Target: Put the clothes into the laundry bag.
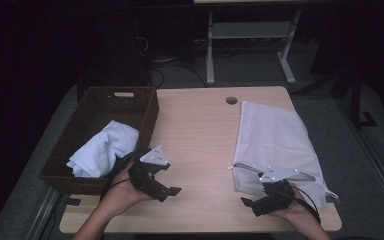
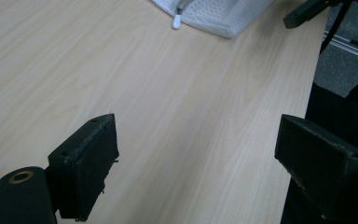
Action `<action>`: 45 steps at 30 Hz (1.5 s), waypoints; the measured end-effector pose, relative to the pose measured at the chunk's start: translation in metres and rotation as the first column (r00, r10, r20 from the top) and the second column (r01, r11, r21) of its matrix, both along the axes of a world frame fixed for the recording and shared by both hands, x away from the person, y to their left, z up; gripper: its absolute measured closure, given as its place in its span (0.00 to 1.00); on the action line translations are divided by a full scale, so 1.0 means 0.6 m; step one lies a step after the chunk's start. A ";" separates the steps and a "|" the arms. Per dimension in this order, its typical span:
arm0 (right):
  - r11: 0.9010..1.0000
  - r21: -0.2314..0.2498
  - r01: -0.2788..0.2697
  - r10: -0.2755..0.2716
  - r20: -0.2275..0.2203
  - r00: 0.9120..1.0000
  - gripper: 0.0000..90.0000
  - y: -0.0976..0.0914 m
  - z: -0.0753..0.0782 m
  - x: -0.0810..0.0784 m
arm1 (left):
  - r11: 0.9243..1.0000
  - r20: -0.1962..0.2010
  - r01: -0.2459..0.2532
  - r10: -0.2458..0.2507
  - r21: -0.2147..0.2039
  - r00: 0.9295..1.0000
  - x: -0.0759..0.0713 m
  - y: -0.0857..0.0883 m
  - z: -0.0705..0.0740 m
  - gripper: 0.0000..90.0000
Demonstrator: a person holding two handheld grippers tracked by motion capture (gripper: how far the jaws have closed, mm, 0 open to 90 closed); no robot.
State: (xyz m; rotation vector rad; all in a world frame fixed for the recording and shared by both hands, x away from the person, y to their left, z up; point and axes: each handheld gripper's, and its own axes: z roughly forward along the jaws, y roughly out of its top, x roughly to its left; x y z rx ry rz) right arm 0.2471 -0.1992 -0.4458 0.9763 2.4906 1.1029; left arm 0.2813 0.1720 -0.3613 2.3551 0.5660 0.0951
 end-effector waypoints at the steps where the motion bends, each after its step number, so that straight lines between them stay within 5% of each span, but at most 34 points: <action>1: 1.000 0.000 0.000 0.000 0.000 1.000 0.00 0.000 0.000 0.000 | 1.000 0.000 0.000 0.000 0.000 1.000 0.000 0.000 0.000 0.14; 15: 1.000 0.007 0.014 -0.014 0.013 1.000 0.00 -0.004 0.001 0.001 | 0.997 0.003 -0.044 0.044 0.060 0.999 0.058 0.035 0.056 0.14; 27: 1.000 0.007 0.016 -0.016 0.015 1.000 0.00 -0.005 0.001 0.002 | 0.983 0.016 -0.139 0.138 0.121 0.990 0.115 0.086 0.094 0.14; 35: 1.000 0.012 0.017 -0.018 0.017 1.000 0.00 -0.006 0.002 0.002 | 0.960 0.021 -0.245 0.244 0.137 0.970 0.152 0.133 0.106 0.14; 38: 1.000 0.015 0.018 -0.018 0.019 1.000 0.00 -0.007 0.002 0.002 | 0.945 0.027 -0.286 0.285 0.160 0.958 0.168 0.155 0.101 0.14; 42: 1.000 0.016 0.021 -0.022 0.015 1.000 0.00 -0.009 0.002 0.003 | 0.915 0.020 -0.360 0.362 0.181 0.932 0.189 0.194 0.087 0.14; 43: 1.000 0.016 0.021 -0.022 0.015 1.000 0.00 -0.009 0.002 0.003 | 0.915 0.020 -0.360 0.362 0.181 0.932 0.189 0.194 0.087 0.14; 44: 1.000 0.015 0.020 -0.020 0.016 1.000 0.00 -0.009 0.002 0.003 | 0.900 0.017 -0.390 0.394 0.195 0.919 0.198 0.209 0.079 0.14; 45: 1.000 0.015 0.020 -0.020 0.016 1.000 0.00 -0.009 0.002 0.003 | 0.900 0.017 -0.390 0.394 0.195 0.919 0.198 0.209 0.079 0.14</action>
